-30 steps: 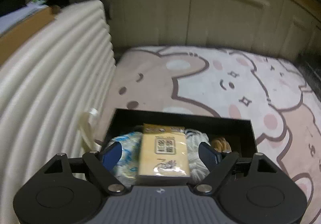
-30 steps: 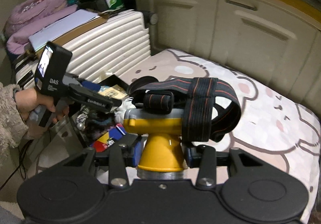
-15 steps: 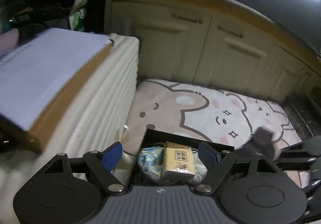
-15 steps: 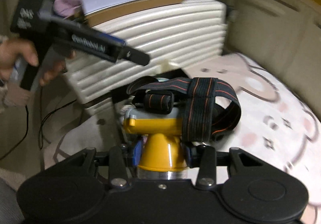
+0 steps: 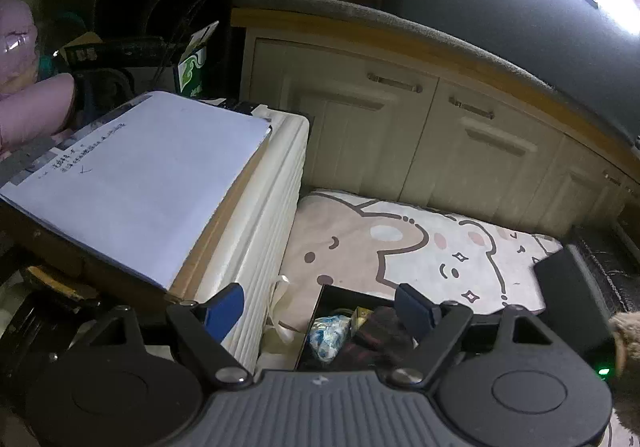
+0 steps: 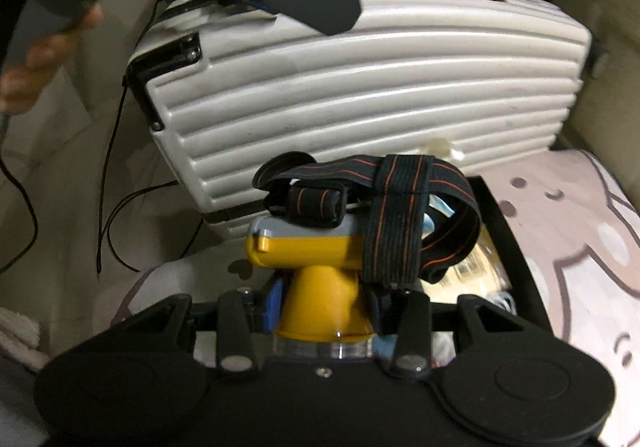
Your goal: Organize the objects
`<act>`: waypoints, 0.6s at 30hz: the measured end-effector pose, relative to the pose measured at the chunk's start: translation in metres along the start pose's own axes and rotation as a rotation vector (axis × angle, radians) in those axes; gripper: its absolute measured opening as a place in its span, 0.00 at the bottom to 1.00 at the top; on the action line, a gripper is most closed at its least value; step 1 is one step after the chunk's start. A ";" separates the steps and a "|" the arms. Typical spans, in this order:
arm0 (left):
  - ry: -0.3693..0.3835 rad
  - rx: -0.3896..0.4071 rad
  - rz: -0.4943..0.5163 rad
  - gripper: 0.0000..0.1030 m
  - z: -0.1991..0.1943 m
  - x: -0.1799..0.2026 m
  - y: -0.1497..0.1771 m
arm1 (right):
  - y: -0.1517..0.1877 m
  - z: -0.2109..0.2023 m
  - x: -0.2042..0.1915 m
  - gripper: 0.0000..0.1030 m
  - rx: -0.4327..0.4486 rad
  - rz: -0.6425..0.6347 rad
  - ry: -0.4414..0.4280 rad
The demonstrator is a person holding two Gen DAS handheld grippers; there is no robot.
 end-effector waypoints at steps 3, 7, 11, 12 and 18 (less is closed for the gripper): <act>0.001 -0.022 0.006 0.80 0.004 0.000 0.003 | -0.003 0.014 0.004 0.42 -0.003 -0.009 -0.015; 0.009 -0.064 0.000 0.81 0.012 0.002 0.009 | 0.000 0.015 0.016 0.65 0.015 0.066 -0.011; 0.008 -0.088 0.011 0.81 0.016 0.006 0.014 | 0.005 -0.005 0.022 0.68 0.052 0.088 -0.017; 0.009 -0.091 0.009 0.81 0.017 0.006 0.015 | 0.006 -0.009 0.023 0.67 0.056 0.092 -0.012; 0.002 -0.098 0.006 0.81 0.015 0.013 0.016 | 0.014 -0.025 0.020 0.62 0.053 0.103 -0.016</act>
Point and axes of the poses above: each gripper's, at about its wrist camera, not at the fingertips, and z roughly the way its jaws point, x to its right, y to its underside, the point moved 2 cm from there along z, roughly the way its jaws point, and after that the axes turned 1 degree about -x, right-handed, at the moved point
